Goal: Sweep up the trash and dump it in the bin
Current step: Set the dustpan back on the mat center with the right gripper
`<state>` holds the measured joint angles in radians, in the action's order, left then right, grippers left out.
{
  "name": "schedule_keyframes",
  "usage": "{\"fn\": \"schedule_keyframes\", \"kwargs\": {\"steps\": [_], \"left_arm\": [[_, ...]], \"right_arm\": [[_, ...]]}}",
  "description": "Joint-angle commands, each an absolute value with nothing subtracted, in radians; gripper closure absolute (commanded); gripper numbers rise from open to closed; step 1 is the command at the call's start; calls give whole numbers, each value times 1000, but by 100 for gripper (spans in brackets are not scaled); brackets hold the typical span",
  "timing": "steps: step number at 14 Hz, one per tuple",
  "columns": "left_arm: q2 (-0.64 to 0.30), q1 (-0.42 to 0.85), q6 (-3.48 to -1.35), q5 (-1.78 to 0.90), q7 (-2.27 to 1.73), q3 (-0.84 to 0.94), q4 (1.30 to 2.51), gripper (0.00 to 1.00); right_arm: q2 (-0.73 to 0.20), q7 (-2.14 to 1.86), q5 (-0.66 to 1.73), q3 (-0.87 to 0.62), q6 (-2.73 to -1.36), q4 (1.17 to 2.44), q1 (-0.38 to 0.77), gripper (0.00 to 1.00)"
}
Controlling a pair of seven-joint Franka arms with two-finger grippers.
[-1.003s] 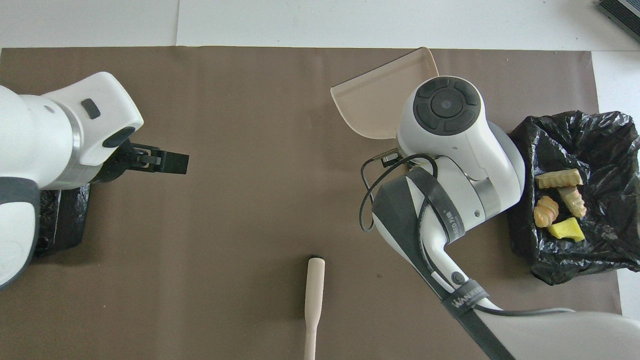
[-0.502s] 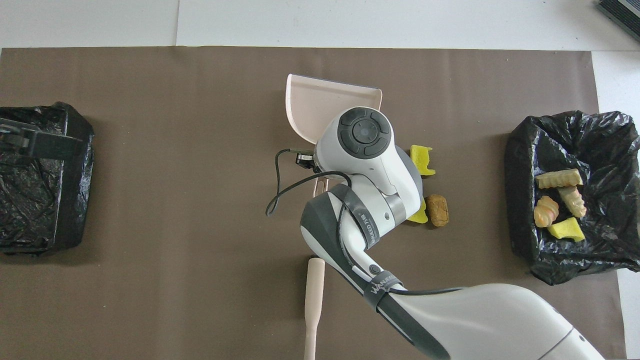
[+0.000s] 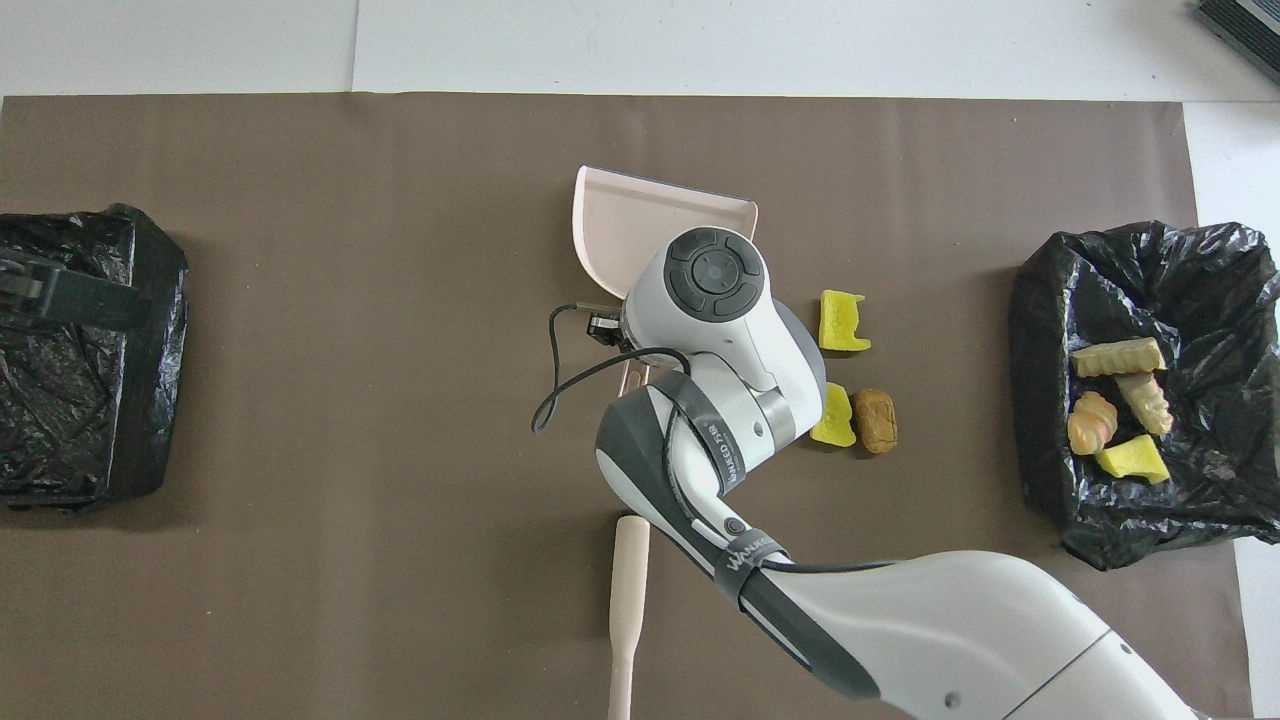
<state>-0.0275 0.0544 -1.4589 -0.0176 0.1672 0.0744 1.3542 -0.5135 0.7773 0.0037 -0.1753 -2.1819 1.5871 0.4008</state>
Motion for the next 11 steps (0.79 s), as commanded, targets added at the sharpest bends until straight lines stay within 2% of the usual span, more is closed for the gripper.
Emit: {"fn": "schedule_keyframes", "kwargs": {"steps": [1, 2, 4, 6, 8, 11], "left_arm": [[-37, 25, -1419, 3, 175, 92, 1319, 0], [-26, 17, -1422, 2, 170, 92, 1327, 0], [3, -9, -1434, -2, 166, 92, 1370, 0], [15, -9, -1434, -2, 167, 92, 1388, 0], [23, -9, -1425, -2, 167, 91, 1394, 0], [26, -9, -1419, -2, 169, 91, 1399, 0]], "right_arm": [[-463, 769, 29, -183, -2189, 1658, 397, 64], [-463, 769, 29, -183, -2189, 1658, 397, 60], [-459, 753, 26, -184, -2162, 1649, 399, 0], [-408, 744, 29, -189, -2081, 1646, 379, 0], [-309, 704, 31, -190, -1933, 1654, 385, 0], [-175, 703, 115, -195, -1786, 1704, 391, 0]]}}
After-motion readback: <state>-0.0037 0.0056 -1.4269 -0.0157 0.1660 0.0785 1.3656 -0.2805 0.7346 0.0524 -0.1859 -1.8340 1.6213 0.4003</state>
